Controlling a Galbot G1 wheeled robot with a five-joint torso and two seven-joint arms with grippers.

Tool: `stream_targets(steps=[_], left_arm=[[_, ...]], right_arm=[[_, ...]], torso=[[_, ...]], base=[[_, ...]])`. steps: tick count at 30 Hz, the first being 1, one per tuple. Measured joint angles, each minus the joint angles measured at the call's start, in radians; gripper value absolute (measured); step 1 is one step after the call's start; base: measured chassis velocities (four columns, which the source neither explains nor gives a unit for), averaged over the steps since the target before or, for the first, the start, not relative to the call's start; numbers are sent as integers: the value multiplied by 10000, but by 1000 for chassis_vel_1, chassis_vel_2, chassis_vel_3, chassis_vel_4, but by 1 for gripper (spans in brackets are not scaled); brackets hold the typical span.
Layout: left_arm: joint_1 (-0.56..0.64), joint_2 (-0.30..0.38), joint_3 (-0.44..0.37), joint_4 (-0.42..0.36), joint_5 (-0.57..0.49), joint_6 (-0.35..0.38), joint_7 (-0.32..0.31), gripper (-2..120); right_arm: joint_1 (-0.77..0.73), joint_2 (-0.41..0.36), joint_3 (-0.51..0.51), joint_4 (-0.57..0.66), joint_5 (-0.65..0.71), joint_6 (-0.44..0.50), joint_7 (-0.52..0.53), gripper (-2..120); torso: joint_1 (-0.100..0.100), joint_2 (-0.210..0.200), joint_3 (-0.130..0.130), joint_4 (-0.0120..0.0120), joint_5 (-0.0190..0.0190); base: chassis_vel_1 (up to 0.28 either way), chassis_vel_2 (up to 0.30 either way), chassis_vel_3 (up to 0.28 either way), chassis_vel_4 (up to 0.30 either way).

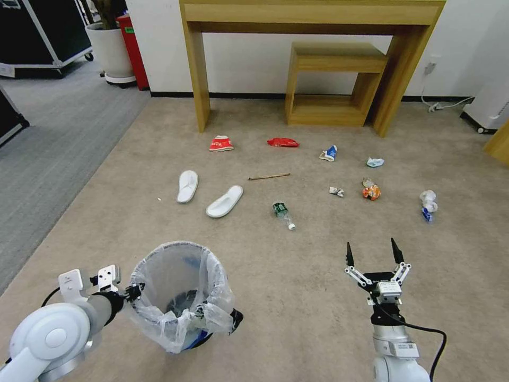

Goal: Pick up the trash bin and place the garbage on the floor into it.

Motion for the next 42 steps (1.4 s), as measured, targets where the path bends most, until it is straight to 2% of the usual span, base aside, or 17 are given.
stream_targets(steps=[15, 32, 42], left_arm=[[-35, 20, 137, 55, 74, -2, 34, 0], [333, -52, 71, -167, 412, -25, 132, 0], [487, -52, -95, -316, 440, -42, 157, 0]], right_arm=[[112, -2, 38, -98, -61, 138, -1, 100], [-153, 5, -47, 231, -32, 94, 35, 100], [-326, 0, -116, 583, -156, -118, 500, 100]], torso=[[-1, 0, -1, -1, 2], [-1, 0, -2, 2, -2], [-1, 0, -1, -3, 2]], base=[[20, 17, -21, -24], [217, 224, -221, -221], [30, 32, -25, -29]])
